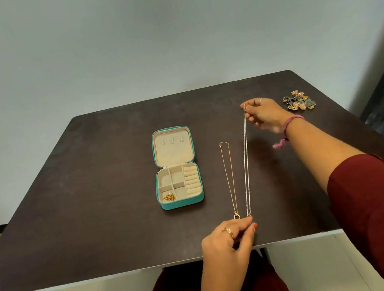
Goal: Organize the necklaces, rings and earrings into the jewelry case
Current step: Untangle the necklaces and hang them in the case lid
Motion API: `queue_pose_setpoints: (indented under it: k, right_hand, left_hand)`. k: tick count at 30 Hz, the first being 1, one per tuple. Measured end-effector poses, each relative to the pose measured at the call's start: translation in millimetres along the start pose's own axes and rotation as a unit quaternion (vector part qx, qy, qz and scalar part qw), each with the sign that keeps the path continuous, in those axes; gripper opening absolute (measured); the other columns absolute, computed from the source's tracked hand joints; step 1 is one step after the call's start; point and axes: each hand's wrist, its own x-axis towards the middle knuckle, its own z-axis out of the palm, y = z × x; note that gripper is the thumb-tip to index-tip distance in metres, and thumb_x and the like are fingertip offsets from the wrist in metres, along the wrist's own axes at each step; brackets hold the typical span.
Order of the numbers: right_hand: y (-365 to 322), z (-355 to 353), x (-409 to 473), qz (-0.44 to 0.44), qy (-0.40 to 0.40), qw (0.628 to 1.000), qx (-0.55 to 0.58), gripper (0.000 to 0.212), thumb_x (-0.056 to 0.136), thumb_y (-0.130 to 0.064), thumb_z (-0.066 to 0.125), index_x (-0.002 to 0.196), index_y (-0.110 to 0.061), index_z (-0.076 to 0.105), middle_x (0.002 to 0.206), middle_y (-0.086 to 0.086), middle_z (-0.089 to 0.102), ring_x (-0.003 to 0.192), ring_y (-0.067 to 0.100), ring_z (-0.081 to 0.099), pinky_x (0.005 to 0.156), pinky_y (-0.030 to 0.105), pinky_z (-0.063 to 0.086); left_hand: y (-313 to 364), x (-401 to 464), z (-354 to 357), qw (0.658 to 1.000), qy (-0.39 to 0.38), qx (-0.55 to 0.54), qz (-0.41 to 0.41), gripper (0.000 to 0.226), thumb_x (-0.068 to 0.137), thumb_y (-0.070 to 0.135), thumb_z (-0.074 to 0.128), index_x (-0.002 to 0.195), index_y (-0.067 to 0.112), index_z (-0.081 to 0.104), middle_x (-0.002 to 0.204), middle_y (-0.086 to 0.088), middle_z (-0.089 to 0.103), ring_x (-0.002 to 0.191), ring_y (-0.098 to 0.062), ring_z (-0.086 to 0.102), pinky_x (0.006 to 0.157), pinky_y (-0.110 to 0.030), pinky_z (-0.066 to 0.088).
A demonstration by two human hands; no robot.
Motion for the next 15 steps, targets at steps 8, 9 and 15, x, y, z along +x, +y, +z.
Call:
queue_pose_setpoints:
  k: [8, 9, 15]
  right_hand:
    - [7, -18, 17, 0.123, -0.099, 0.938, 0.308, 0.016, 0.095, -0.002, 0.049, 0.102, -0.004, 0.064, 0.088, 0.009, 0.070, 0.076, 0.014, 0.071, 0.065, 0.022, 0.058]
    - [8, -19, 18, 0.128, -0.099, 0.932, 0.325, 0.015, 0.094, -0.002, 0.051, 0.101, -0.003, 0.064, 0.089, 0.010, 0.071, 0.078, 0.015, 0.072, 0.065, 0.023, 0.058]
    - [14, -18, 29, 0.137, -0.068, 0.950, 0.274, 0.011, 0.090, -0.006, 0.058, 0.096, -0.001, 0.065, 0.084, 0.009, 0.067, 0.069, 0.011, 0.069, 0.060, 0.018, 0.056]
  left_hand:
    - [-13, 1, 18, 0.993, -0.040, 0.088, 0.075, 0.025, 0.089, 0.025, 0.056, 0.105, 0.012, 0.071, 0.097, 0.006, 0.068, 0.089, -0.001, 0.061, 0.085, -0.010, 0.047]
    - [-14, 1, 20, 0.993, -0.058, 0.085, 0.059, 0.026, 0.090, 0.025, 0.054, 0.106, 0.013, 0.070, 0.097, 0.007, 0.066, 0.089, -0.001, 0.059, 0.083, -0.008, 0.046]
    - [0, -3, 26, 0.986, -0.126, 0.063, -0.087, 0.027, 0.099, 0.039, 0.035, 0.112, 0.032, 0.058, 0.115, 0.019, 0.050, 0.101, 0.004, 0.044, 0.093, -0.008, 0.034]
